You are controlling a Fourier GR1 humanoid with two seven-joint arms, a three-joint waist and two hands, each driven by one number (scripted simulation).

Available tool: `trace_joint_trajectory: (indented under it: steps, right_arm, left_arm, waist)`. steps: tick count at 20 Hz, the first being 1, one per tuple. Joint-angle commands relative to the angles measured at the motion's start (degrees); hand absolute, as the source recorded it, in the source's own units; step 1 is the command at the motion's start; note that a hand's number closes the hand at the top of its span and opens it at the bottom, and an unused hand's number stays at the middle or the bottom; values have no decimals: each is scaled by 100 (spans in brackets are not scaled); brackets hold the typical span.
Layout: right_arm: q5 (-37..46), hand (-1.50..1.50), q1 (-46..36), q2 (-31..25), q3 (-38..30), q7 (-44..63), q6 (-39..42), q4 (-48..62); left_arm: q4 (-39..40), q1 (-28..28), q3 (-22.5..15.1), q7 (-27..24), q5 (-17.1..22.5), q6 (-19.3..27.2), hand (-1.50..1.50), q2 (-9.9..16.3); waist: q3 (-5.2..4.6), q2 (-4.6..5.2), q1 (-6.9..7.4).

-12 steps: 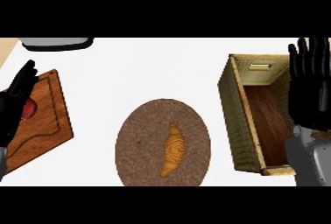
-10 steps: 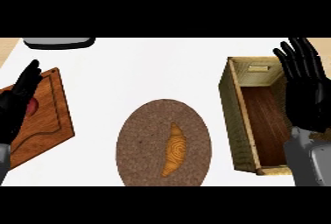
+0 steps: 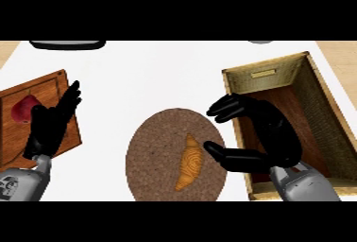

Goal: Pick the croissant from the placemat and place it in the basket

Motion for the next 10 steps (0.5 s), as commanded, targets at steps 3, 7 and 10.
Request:
trace_joint_trajectory:
  steps: [3, 7, 10]
  right_arm:
    - [2058, -150, 673, 901, 1289, 308, -1781, -152]
    - [3442, -150, 540, -209, 1013, 2133, -1639, -396]
    - [4100, -150, 542, -1003, 1058, 3061, -852, -780]
  left_arm:
    - [291, -31, -50, -11, -9, 40, 0, -235]
    - [284, 180, 95, -36, -2, 70, 0, -100]
    - [252, 193, 65, 31, -12, 60, 0, -104]
  waist:
    - [163, 42, -119]
    - [130, -43, -234]
    - [128, -75, -312]
